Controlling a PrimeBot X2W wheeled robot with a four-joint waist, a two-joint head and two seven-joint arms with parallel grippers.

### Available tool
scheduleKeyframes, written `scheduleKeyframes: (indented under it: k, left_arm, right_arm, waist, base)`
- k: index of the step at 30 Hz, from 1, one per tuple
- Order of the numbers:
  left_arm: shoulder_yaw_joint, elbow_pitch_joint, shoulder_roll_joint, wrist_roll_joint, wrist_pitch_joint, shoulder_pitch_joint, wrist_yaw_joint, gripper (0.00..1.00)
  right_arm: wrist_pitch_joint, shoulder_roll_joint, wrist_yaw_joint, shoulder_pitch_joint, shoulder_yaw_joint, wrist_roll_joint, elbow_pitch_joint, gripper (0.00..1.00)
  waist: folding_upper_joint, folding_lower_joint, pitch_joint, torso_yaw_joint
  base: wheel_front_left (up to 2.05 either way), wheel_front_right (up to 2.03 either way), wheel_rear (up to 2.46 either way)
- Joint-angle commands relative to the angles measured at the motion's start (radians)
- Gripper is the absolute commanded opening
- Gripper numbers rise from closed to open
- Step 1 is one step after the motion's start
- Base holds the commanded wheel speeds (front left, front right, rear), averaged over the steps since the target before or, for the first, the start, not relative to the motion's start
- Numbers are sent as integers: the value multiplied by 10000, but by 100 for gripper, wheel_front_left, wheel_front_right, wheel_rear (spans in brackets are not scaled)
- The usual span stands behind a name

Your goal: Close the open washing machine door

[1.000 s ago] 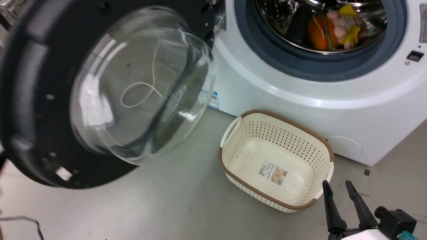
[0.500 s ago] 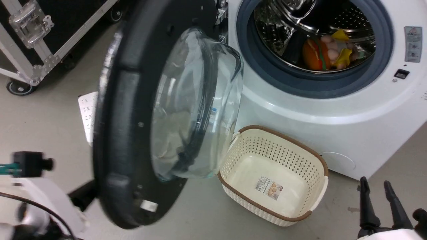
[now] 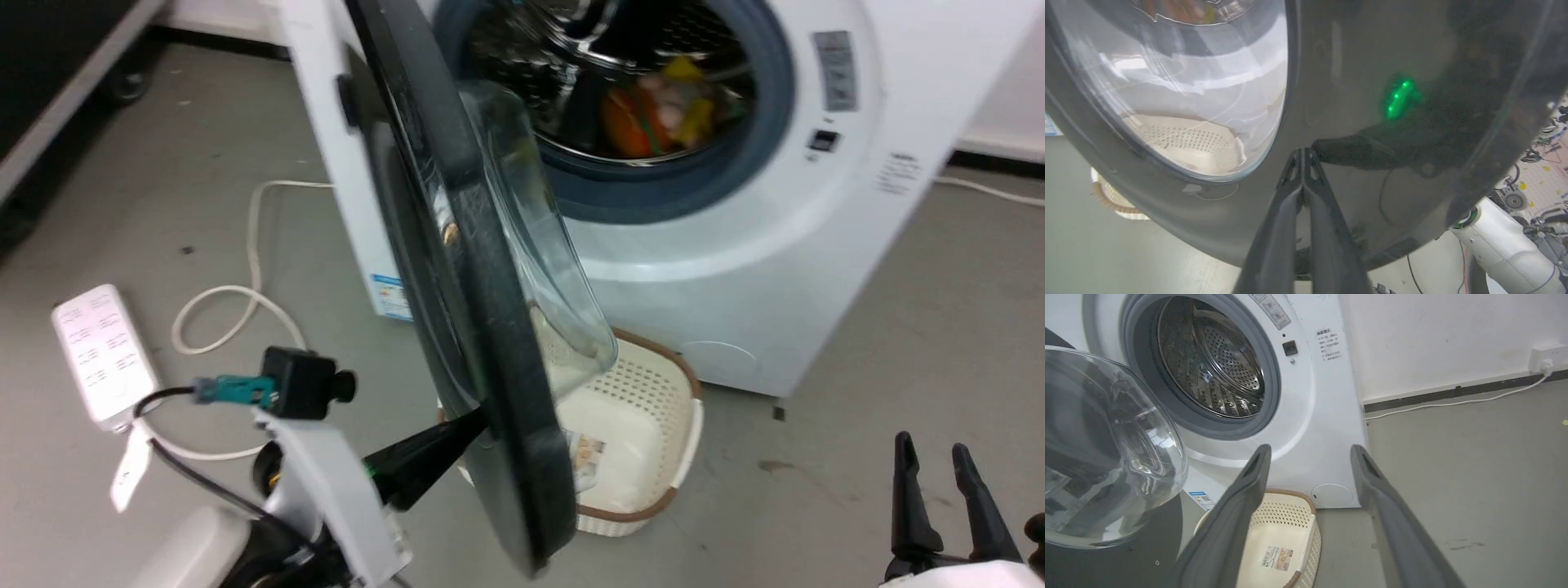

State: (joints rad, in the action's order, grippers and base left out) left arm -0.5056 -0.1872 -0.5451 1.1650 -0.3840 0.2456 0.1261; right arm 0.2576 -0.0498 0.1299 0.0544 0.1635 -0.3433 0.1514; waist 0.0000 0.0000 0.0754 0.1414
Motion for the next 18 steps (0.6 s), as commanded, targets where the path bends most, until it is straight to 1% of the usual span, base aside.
scheduleKeyframes:
  k: [1, 6, 7, 8, 9, 10, 11, 12, 18]
  left_arm:
    - [-336, 268, 256, -133, 312, 462, 46, 0]
    - [-1070, 1230, 737, -389, 1025, 1402, 46, 0]
    - [-1070, 1230, 737, -389, 1025, 1402, 46, 0]
    - [-1186, 1445, 820, -451, 1164, 1599, 46, 0]
    - [-1370, 1911, 980, -622, 1472, 1987, 46, 0]
    - [-1370, 1911, 980, -622, 1472, 1987, 46, 0]
    - [-1520, 2414, 1157, -810, 1768, 2382, 46, 0]
    - [-1520, 2414, 1157, -810, 1768, 2382, 46, 0]
    - [-1702, 4075, 1709, -1265, 2541, 3434, 46, 0]
  right_arm:
    - [41, -4, 8, -76, 41, -29, -47, 100]
    - [41, -4, 8, -180, 60, -83, -115, 100]
    - [41, -4, 8, -180, 60, -83, -115, 100]
    - [41, -4, 8, -201, 60, -106, -133, 100]
    - [41, -4, 8, -250, 12, -147, -159, 100]
    - [41, -4, 8, -250, 12, -147, -159, 100]
    - [41, -4, 8, -294, -37, -199, -193, 100]
    - [41, -4, 8, -294, -37, -199, -193, 100]
    - [41, -4, 8, -431, -309, -434, -239, 100]
  waist:
    - [0, 0, 198, -726]
    - [0, 0, 374, -1666]
    - [0, 0, 374, -1666]
    - [0, 0, 418, -1845]
    - [0, 0, 508, -2217]
    - [0, 0, 508, -2217]
    - [0, 0, 621, -2557]
    - [0, 0, 621, -2557]
    - [0, 0, 932, -3450]
  base:
    - [0, 0, 0]
    - [0, 0, 0]
    - [0, 0, 0]
    - [0, 0, 0]
    - [0, 0, 0]
    - [0, 0, 0]
    - [0, 0, 0]
    - [0, 0, 0]
    - [0, 0, 0]
